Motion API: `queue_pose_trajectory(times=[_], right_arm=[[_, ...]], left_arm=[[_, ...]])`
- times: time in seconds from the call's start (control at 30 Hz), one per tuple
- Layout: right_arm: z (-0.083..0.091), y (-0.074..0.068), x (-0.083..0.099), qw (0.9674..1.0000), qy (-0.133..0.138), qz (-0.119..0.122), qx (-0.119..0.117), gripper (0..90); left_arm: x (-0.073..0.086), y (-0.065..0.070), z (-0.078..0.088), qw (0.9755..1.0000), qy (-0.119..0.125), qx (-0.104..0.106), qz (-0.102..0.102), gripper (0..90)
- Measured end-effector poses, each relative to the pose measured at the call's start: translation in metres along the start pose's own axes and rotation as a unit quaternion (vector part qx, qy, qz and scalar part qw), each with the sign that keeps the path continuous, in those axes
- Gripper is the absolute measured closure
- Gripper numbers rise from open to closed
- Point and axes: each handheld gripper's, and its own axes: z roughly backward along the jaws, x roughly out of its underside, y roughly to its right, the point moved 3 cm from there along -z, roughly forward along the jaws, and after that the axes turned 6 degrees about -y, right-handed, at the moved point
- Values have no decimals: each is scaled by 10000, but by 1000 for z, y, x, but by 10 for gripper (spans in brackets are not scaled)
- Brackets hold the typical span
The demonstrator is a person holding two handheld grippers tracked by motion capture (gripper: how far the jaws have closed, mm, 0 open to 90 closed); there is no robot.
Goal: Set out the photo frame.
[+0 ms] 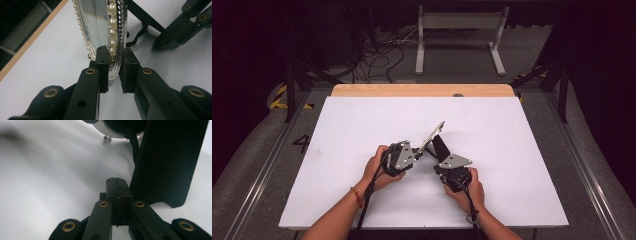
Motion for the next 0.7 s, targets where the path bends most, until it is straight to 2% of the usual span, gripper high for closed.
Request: queue_pose_trajectory(times=[0.23, 0.47, 0.7], right_arm=[[1, 10, 3, 10000, -33, -90, -6, 900], [3, 16, 6, 9999, 67, -82, -96, 900], [4, 23, 7, 9999, 38, -120, -11, 900]], left_arm=[[-3, 5, -1, 10000, -41, -22, -56, 773], [-6, 6, -1, 10000, -12, 29, 55, 773], [-7, 7, -3, 9998, 86, 144, 106, 753]])
